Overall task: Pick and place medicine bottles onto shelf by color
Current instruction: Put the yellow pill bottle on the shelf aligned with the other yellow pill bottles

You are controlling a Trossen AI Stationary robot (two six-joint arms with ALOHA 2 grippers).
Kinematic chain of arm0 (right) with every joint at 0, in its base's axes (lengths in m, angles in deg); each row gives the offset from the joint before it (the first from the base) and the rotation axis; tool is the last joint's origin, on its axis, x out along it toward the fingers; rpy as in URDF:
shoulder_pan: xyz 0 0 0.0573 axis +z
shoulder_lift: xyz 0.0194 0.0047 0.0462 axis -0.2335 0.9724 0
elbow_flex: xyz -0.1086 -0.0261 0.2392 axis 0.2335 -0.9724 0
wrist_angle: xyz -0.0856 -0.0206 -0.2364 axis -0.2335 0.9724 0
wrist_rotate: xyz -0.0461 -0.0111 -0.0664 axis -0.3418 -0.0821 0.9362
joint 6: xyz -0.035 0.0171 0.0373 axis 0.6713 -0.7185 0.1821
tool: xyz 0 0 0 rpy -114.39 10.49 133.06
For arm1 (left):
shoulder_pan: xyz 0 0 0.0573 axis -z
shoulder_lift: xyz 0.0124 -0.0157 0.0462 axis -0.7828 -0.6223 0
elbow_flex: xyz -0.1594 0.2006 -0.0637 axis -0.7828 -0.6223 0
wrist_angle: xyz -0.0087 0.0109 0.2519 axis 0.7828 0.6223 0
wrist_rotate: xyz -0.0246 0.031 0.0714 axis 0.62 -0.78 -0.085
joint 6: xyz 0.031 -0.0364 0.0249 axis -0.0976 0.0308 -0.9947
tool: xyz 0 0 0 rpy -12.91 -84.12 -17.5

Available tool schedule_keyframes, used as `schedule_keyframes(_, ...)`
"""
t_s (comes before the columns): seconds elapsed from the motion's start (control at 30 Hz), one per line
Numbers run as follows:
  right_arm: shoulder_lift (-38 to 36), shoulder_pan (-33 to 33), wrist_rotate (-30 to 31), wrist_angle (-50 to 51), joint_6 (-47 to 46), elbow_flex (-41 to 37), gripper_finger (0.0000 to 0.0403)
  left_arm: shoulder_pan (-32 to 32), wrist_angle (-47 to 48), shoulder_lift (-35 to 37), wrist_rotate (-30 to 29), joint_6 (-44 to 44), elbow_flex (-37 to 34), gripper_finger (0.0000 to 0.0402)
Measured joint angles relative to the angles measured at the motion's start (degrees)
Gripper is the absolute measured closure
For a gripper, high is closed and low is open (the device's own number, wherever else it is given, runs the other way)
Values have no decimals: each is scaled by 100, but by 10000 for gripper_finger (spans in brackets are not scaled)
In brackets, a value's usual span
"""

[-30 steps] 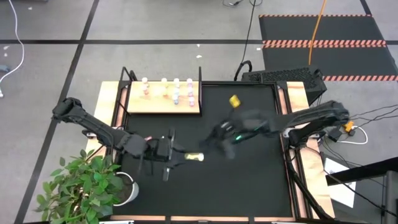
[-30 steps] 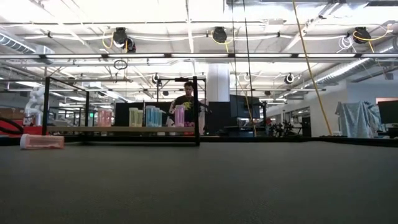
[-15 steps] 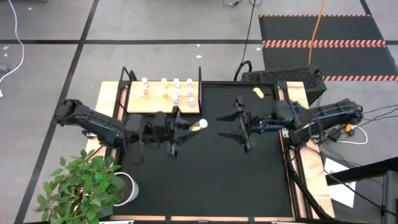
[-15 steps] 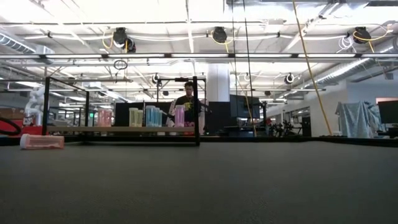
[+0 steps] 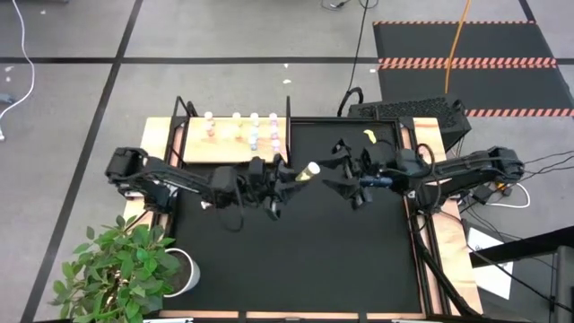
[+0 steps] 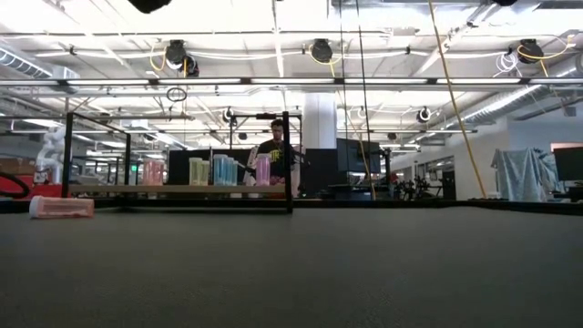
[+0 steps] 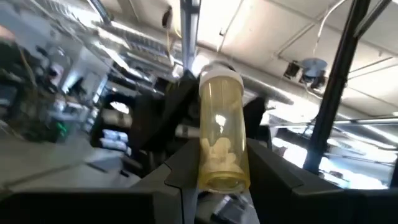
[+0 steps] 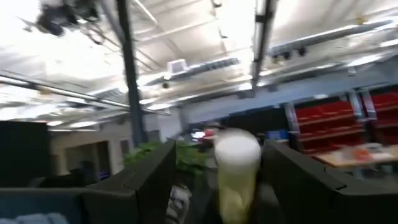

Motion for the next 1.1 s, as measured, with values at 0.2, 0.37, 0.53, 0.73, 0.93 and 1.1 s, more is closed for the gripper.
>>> schedule_keyframes(0.2, 125, -69, -127, 81, 5, -5, 165, -49, -182, -478, 288, 118, 481, 284)
schedule_keyframes(0.37, 135, -77, -265, 101, 7, 1, 168, -222, -190, -601, 669, 141, 783, 284)
schedule_keyframes(0.53, 126, -163, -421, 58, 8, 1, 199, -383, -123, -628, 1030, 183, 854, 284)
schedule_keyframes(0.73, 63, -258, -439, 27, 30, -7, 221, -516, 49, -617, 1338, 516, 864, 284)
schedule_keyframes(0.93, 48, -388, -1004, -104, 4, -1, 214, -511, 213, -625, 1637, 1053, 852, 284)
schedule_keyframes(1.1, 51, -451, -1331, -64, 17, 1, 223, -578, 133, -615, 1884, 1491, 852, 284)
